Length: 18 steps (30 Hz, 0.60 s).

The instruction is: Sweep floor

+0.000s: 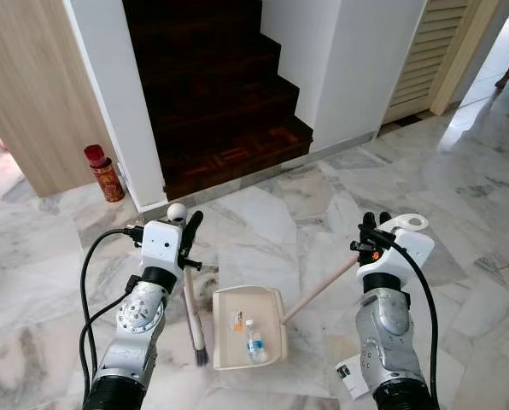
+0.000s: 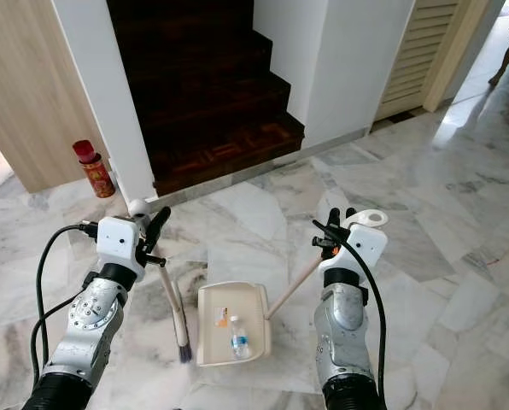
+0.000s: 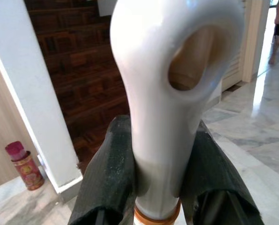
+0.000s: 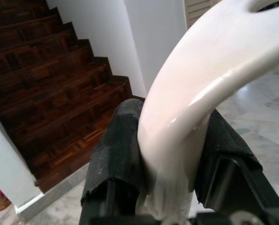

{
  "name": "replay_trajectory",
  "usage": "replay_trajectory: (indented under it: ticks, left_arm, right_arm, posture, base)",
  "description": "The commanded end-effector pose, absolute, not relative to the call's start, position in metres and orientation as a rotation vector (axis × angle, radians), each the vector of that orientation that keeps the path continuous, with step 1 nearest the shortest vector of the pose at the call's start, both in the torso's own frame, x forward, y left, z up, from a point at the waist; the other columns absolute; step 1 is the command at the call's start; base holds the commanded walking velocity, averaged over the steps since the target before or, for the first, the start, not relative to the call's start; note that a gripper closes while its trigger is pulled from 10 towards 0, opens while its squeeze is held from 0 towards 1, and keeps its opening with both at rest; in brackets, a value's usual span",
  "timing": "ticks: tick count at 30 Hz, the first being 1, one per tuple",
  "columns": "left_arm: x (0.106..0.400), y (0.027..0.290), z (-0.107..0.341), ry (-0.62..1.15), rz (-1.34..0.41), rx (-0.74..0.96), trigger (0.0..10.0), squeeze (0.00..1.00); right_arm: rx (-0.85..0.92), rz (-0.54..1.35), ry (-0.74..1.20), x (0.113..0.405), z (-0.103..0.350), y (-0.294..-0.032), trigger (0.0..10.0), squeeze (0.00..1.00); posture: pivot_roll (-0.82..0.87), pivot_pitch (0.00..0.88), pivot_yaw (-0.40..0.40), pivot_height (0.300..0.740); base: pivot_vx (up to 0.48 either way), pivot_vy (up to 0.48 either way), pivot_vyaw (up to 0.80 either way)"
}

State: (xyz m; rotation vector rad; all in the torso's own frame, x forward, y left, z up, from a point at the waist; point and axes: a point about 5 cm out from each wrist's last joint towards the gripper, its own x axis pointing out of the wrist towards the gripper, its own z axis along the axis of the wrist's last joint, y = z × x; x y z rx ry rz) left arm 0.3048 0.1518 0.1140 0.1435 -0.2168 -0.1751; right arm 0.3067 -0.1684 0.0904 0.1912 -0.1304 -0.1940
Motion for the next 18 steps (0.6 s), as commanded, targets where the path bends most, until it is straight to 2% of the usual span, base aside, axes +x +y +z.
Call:
replay_trajectory:
  ticks: [1,18]
  left_arm:
    - [0.3083,0.1506,0.1269,-0.268,-0.178,0.158,10.0,0.0]
    - [0.3079,0.1513,0.1271,-0.267,-0.172,0.154,10.0,0.0]
  right_arm:
    - [0.217,-0.181,-0.185,0.3109,0.1036,-0.1654,10.0,0.0]
    - [0.231,-0.171,-0.166,0.3103,0.1011,-0.1622,10.0,0.0]
  posture:
    - [0.02,0.0,-0.023,0.74]
    - [0.03,0.0,-0.026,0.74]
  base:
    - [0.0,0.0,0.0]
    - [0.0,0.014,0.0]
